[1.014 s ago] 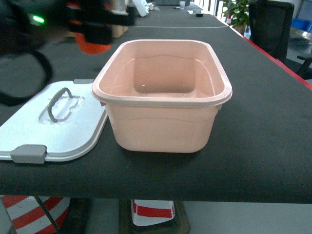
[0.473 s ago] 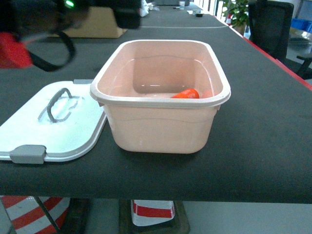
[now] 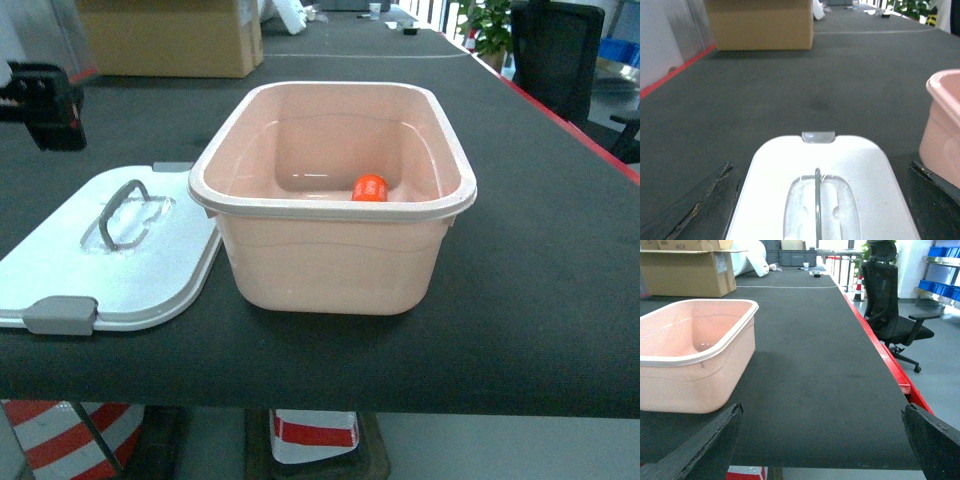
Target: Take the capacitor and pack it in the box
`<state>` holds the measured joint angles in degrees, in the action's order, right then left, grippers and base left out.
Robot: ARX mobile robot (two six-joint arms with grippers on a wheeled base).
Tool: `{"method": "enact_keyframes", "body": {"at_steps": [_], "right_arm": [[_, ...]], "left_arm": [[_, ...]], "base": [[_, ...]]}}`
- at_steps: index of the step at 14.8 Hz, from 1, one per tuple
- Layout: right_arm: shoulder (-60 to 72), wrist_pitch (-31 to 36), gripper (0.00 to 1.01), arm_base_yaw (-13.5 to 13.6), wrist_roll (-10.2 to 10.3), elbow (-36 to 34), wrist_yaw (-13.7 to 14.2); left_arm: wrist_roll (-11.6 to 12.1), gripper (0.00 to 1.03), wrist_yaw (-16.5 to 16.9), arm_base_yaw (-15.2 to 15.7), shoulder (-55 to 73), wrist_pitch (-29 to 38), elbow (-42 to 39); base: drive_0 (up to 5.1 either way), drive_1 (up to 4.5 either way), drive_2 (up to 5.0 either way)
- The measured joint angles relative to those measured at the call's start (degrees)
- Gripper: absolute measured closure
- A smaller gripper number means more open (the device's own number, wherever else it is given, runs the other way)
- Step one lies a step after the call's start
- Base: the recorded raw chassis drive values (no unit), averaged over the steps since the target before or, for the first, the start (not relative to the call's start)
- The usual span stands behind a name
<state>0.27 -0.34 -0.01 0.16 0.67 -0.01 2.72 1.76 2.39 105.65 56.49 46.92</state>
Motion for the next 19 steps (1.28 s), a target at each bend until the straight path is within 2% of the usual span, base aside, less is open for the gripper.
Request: {"method": "enact_keyframes", "body": {"at_steps": [3, 5, 7, 8, 9, 12, 13, 16, 17, 19], "right_arm": [[0.0, 0.0, 0.03, 0.0, 0.0, 0.0, 0.0], [0.0, 0.0, 0.03, 0.0, 0.0, 0.0, 0.0], [0.0, 0.0, 0.03, 0.0, 0.0, 0.0, 0.0], [0.0, 0.0, 0.03, 0.0, 0.0, 0.0, 0.0], [0.0, 0.1, 0.03, 0.0, 0.0, 0.0, 0.0], [0.0, 0.0, 0.03, 0.0, 0.0, 0.0, 0.0], [0.0, 0.0, 0.03, 0.0, 0.0, 0.0, 0.0], [0.0, 0.0, 0.03, 0.0, 0.0, 0.0, 0.0], [0.0, 0.0, 0.03, 0.0, 0.0, 0.0, 0.0], [0.0, 0.0, 0.03, 0.0, 0.0, 0.0, 0.0]], "left_arm": [[-0.9, 0.05, 3.6, 0.3, 12.8, 1.7, 5.0], [-1.0, 0.05, 3.9, 0.1, 20.0, 2.3, 10.4], [-1.3, 0.05, 7.6, -0.2, 27.1, 1.1, 15.6], [-1.2, 0.05, 7.2, -0.2, 29.7, 1.5, 16.7], [-0.9, 0.12, 7.0, -0.1, 31.7, 2.4, 17.2], [-1.5, 0.48, 8.9, 0.6, 33.4, 9.7, 17.7], [-1.9, 0.58, 9.0, 0.8, 34.1, 10.1, 17.7], [-2.4, 0.96, 7.6, 0.8, 34.7, 12.2, 17.7], [-2.4, 1.01, 7.6, 0.7, 34.8, 12.4, 17.6], [-2.3, 1.01, 6.9, 0.1, 34.0, 12.1, 16.5]], "base": [[0.0, 0.0, 0.0], [0.0, 0.0, 0.0], [0.0, 0.0, 0.0], [0.0, 0.0, 0.0], [0.0, 0.0, 0.0], [0.0, 0.0, 0.0], [0.0, 0.0, 0.0], [0.0, 0.0, 0.0], [0.0, 0.0, 0.0], [0.0, 0.0, 0.0]]}}
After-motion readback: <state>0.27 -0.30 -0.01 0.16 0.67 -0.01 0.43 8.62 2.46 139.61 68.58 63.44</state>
